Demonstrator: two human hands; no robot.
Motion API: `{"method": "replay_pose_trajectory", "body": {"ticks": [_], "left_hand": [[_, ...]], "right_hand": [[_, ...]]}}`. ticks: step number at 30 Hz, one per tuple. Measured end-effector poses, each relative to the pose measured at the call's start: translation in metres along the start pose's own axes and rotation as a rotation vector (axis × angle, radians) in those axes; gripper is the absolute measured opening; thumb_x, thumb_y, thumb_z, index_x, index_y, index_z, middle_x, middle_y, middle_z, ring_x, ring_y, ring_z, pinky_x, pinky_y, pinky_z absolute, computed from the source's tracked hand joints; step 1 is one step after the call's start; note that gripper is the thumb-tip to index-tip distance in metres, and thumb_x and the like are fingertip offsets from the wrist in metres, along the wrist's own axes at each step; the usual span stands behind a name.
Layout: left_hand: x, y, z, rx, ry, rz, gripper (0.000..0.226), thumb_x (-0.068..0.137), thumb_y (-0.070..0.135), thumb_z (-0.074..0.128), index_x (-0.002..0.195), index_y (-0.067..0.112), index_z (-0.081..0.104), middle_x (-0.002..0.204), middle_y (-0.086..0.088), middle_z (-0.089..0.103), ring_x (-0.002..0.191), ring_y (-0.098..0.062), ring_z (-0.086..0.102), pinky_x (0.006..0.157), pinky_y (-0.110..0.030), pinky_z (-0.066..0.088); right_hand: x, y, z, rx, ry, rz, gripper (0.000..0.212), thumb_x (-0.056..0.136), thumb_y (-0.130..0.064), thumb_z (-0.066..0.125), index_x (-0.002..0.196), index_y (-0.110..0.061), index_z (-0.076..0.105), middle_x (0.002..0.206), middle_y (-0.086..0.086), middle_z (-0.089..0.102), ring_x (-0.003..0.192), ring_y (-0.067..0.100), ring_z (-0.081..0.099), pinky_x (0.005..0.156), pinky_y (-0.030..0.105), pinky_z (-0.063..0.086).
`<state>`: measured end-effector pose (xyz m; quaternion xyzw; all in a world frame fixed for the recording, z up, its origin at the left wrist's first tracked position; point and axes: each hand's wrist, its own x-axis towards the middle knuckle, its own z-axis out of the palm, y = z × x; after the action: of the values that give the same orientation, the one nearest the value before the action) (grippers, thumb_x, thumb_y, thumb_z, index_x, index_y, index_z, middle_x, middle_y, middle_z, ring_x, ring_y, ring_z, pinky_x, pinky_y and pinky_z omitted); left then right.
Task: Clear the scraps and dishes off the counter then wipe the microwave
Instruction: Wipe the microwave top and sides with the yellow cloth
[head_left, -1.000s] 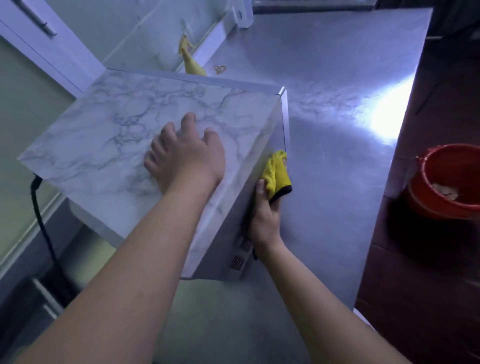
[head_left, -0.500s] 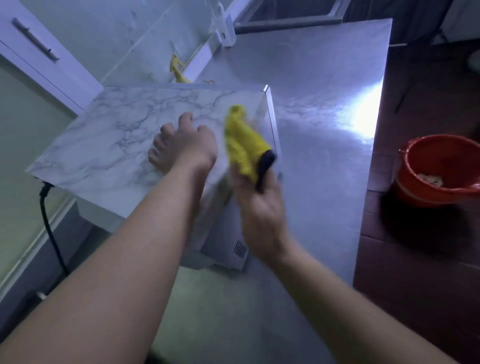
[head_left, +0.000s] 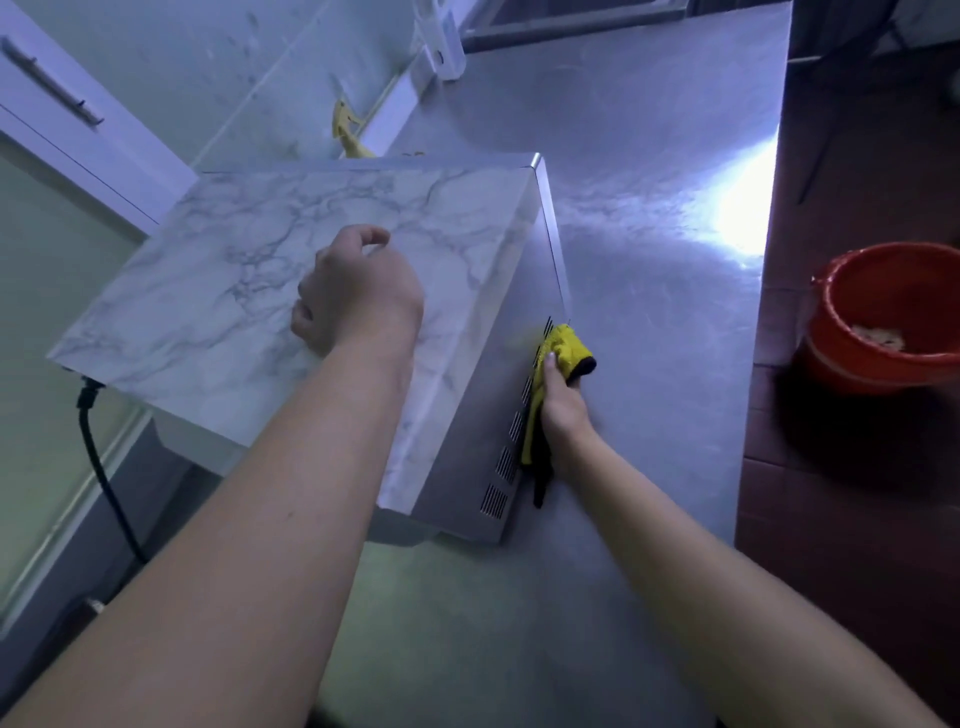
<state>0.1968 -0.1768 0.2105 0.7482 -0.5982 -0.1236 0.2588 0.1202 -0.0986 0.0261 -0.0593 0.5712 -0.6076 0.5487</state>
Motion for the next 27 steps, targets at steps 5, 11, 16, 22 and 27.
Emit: {"method": "replay_pose_trajectory", "body": {"ticks": [5, 11, 16, 22, 27], "left_hand": [[-0.002, 0.001, -0.002, -0.005, -0.018, -0.002, 0.039, 0.090, 0.021, 0.039, 0.110, 0.042, 0.065, 0.130, 0.005, 0.060, 0.127, -0.021, 0.048, 0.116, -0.040, 0.026], [0.001, -0.001, -0.002, -0.020, -0.054, -0.010, 0.043, 0.088, 0.017, 0.040, 0.111, 0.042, 0.065, 0.131, 0.008, 0.059, 0.129, -0.018, 0.046, 0.116, -0.039, 0.024], [0.001, -0.003, 0.003, 0.002, -0.027, 0.015, 0.042, 0.089, 0.019, 0.038, 0.111, 0.045, 0.063, 0.128, 0.006, 0.060, 0.126, -0.019, 0.048, 0.116, -0.040, 0.024], [0.001, 0.001, 0.003, 0.030, -0.039, 0.016, 0.045, 0.088, 0.019, 0.037, 0.115, 0.045, 0.062, 0.133, 0.007, 0.056, 0.130, -0.020, 0.044, 0.116, -0.043, 0.022], [-0.002, 0.002, -0.001, 0.033, -0.064, 0.002, 0.051, 0.086, 0.015, 0.036, 0.119, 0.045, 0.062, 0.137, 0.006, 0.053, 0.133, -0.020, 0.041, 0.117, -0.043, 0.021]], "right_hand": [[-0.086, -0.038, 0.020, 0.172, -0.045, -0.417, 0.053, 0.097, -0.044, 0.054, 0.148, -0.032, 0.044, 0.153, -0.013, 0.045, 0.142, 0.005, 0.039, 0.121, 0.035, 0.031], [-0.159, -0.005, 0.069, 0.075, -0.108, -0.647, 0.067, 0.082, -0.051, 0.054, 0.145, -0.058, 0.031, 0.157, -0.034, 0.027, 0.152, 0.004, 0.013, 0.124, 0.051, 0.007], [-0.063, 0.023, 0.035, 0.227, 0.068, -0.066, 0.057, 0.098, -0.043, 0.058, 0.151, -0.026, 0.043, 0.151, -0.008, 0.049, 0.141, 0.014, 0.043, 0.121, 0.042, 0.028], [-0.019, 0.012, 0.002, 0.359, -0.028, 0.250, 0.045, 0.102, -0.046, 0.050, 0.137, -0.018, 0.058, 0.122, 0.011, 0.070, 0.103, 0.031, 0.069, 0.092, 0.048, 0.055], [-0.099, -0.011, 0.008, 0.209, 0.038, -0.428, 0.050, 0.099, -0.033, 0.053, 0.148, -0.026, 0.044, 0.150, -0.010, 0.048, 0.126, -0.007, 0.050, 0.105, 0.024, 0.043]]}}
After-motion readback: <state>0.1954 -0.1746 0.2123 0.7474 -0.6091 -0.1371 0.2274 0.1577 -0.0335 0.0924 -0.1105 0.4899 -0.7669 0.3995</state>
